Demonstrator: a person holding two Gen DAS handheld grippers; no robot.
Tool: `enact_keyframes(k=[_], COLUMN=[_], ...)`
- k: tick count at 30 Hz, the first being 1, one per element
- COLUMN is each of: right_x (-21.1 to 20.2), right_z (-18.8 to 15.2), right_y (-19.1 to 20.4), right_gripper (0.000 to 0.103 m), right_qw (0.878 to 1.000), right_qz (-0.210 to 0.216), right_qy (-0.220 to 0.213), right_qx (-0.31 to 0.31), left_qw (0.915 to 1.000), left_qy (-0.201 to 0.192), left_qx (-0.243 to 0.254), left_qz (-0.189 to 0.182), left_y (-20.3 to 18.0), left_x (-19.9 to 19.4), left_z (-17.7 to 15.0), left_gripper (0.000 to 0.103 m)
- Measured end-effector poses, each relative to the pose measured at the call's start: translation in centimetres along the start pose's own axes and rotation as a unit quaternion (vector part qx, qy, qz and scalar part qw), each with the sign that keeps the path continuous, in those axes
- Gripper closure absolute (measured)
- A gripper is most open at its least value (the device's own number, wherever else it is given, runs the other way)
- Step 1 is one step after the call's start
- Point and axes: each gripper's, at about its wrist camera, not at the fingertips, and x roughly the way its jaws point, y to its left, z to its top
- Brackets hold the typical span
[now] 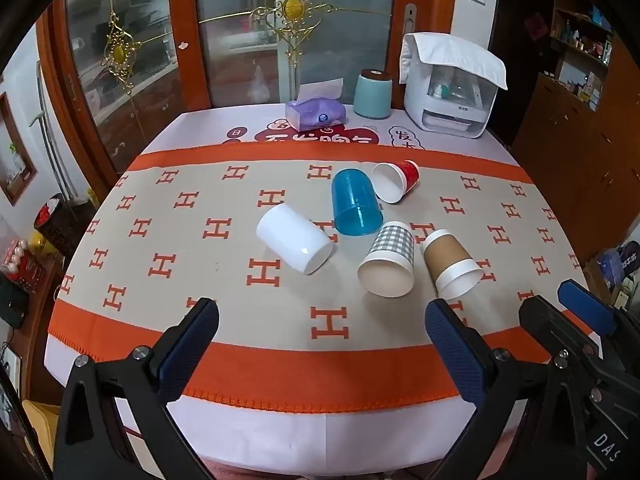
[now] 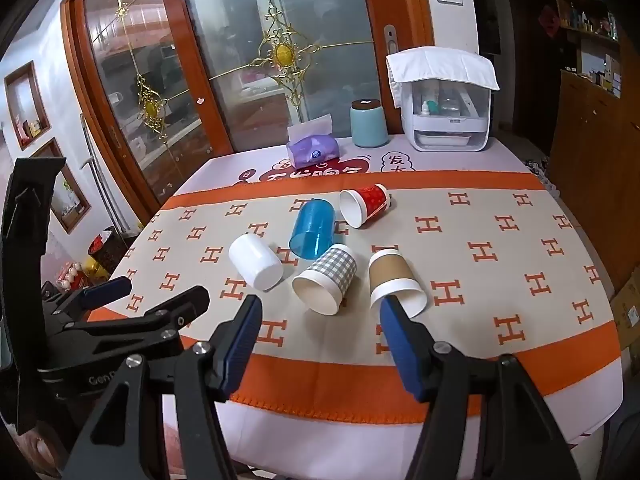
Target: Flip cup upside down
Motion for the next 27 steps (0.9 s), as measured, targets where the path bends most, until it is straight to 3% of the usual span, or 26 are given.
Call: enact_keyframes(k=[7,27], right_x=[0.4,0.6], right_z=[-0.1,-0.2], right_y=[-0.1,-0.3], right_gripper=[0.041,0.041], right_qw=[1.000,1.000], right_qz=[0.002,0.004], right_qy=[0.006,-0.001], right_qx=[0.006,0.009], left_qw=[0.9999,0.9996], left_qy=[-0.011,0.003], left_qx=[0.000,-0.003], left_qz=[-0.007,-0.029], left_y=[-0.5,-0.1], left_x=[0.3,0.2], left_z=[-0.5,-0.1], left_gripper=[0.001,0.007])
